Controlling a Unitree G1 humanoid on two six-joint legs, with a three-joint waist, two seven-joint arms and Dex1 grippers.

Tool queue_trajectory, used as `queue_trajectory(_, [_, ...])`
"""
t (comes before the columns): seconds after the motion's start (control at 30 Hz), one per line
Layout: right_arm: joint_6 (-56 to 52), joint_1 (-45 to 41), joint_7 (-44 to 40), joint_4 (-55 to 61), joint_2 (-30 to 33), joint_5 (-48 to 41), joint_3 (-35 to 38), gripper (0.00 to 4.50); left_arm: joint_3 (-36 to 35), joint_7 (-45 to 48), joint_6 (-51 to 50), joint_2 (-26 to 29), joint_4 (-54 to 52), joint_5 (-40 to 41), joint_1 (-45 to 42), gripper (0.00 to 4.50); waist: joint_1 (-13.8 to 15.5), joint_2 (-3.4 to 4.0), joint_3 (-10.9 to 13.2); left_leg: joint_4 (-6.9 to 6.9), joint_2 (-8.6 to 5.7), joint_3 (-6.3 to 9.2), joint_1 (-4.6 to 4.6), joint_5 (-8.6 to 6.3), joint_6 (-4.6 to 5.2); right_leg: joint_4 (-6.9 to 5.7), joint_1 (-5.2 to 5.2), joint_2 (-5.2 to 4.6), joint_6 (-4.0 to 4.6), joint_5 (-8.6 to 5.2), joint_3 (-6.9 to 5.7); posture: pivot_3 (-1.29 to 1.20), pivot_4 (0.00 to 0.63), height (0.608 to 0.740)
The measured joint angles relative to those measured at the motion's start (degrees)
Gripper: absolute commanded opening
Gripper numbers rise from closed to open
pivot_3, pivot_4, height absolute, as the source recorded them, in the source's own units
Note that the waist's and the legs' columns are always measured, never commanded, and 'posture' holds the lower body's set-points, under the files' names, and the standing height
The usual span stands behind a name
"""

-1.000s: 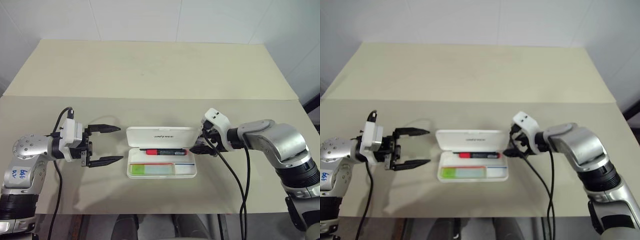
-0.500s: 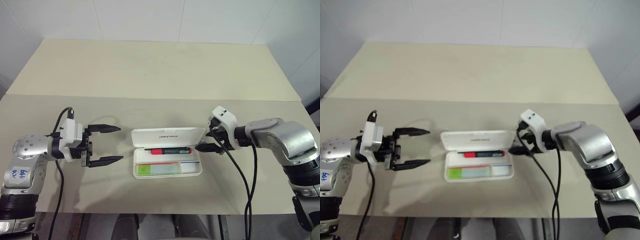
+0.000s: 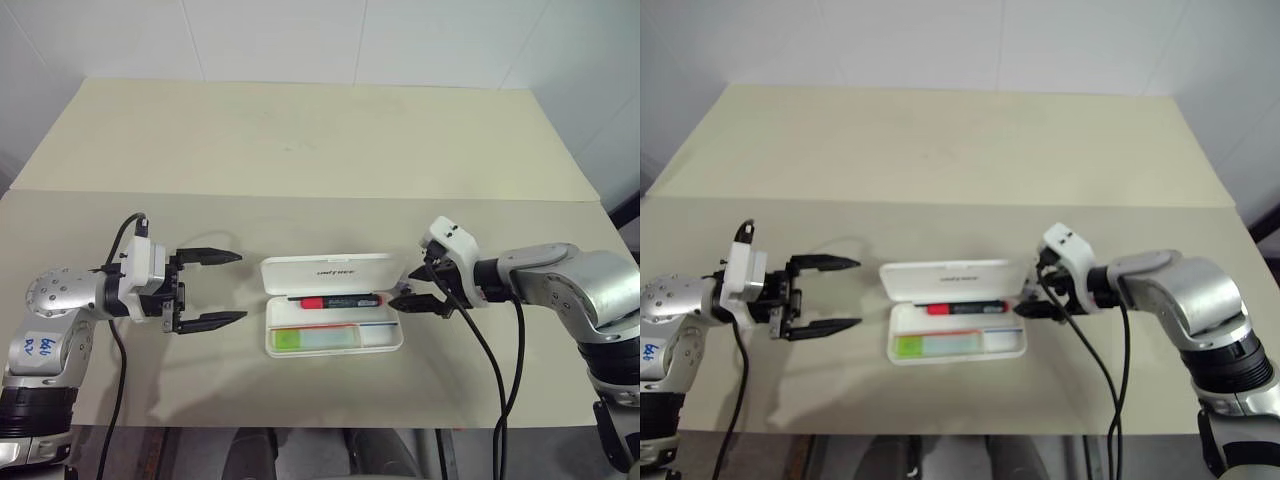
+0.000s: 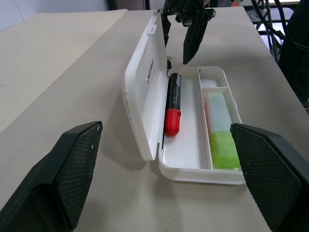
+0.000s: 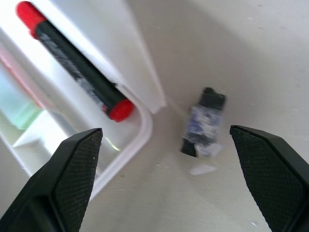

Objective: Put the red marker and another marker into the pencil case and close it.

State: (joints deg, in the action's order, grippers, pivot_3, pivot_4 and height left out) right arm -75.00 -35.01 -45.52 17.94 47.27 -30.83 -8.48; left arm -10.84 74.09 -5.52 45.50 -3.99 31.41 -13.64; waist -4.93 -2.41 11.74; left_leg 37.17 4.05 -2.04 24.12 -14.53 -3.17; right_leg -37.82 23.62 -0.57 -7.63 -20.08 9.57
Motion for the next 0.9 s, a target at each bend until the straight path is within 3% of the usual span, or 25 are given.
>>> queue_trajectory(0.5, [3.57,0.05,0.89,-4.71,1.13,2.10,0.00,4.48,0.09,-0.08,0.00,0.00,-0.01,0.00,0.00,4.50,0.01,0.00,0.00,-0.02,0.00,0.00,0.00,0.00,0.00,0.00,0.01,0.00,0.00,0.00,0.01,0.00,0.150,0.740])
queue_trajectory(0.9, [4.25,0.33,2.69,-4.82,-2.39,3.19,-0.46,4.48,0.09,-0.16,0.00,-0.01,-0.04,0.00,0.00,4.50,-0.14,-0.02,-0.02,0.02,0.00,0.00,-0.02,0.00,0.00,-0.03,-0.01,0.01,0.00,0.00,0.01,0.00,0.150,0.740])
